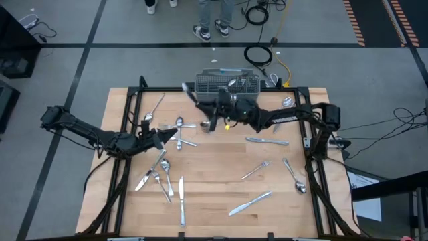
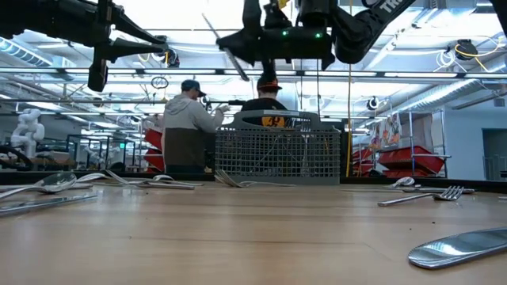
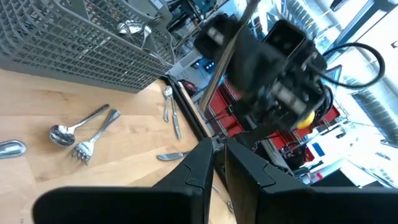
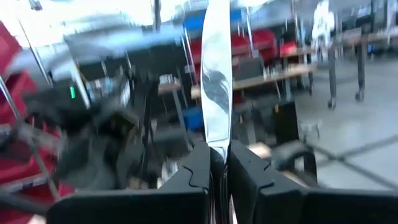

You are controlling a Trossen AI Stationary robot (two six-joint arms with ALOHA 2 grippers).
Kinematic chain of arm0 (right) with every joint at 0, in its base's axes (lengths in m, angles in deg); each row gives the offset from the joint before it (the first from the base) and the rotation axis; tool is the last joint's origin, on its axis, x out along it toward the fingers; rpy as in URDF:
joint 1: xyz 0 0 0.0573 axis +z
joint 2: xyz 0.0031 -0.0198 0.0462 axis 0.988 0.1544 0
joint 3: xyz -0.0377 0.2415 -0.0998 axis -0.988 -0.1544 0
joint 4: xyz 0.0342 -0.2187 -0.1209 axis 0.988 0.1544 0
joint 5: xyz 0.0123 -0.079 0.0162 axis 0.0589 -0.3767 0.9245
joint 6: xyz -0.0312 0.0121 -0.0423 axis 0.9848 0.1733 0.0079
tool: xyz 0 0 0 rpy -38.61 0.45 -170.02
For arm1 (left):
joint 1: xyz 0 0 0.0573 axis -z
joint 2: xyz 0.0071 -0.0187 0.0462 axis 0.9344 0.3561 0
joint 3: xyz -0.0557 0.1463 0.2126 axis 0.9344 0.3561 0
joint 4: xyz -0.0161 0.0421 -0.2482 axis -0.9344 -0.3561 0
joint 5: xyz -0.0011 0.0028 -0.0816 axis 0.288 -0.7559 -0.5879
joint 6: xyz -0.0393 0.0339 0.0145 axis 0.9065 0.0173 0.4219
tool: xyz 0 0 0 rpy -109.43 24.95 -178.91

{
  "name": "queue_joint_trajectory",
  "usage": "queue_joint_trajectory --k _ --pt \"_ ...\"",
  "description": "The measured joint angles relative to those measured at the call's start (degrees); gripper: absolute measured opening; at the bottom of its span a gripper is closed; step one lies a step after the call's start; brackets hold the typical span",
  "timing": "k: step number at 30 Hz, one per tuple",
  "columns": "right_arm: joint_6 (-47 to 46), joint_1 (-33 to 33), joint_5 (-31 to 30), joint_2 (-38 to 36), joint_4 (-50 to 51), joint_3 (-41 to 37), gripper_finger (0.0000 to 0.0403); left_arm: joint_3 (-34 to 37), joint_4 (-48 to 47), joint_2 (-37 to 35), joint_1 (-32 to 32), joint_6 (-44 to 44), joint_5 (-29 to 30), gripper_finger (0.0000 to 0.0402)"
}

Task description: Sort silverware

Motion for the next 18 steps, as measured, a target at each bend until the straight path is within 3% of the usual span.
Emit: queue_joint_trajectory --k 8,18 --pt "0.39 -4.91 10.59 0.4 -20.58 0.0 0.0015 0.0 0.0 0.0 0.0 -1.4 -0.02 0.0048" --pt "0.17 -9.03 10.56 0.58 -21.71 0.0 0.0015 0.0 -0.09 0.0 0.0 -2.67 -0.04 0.0048"
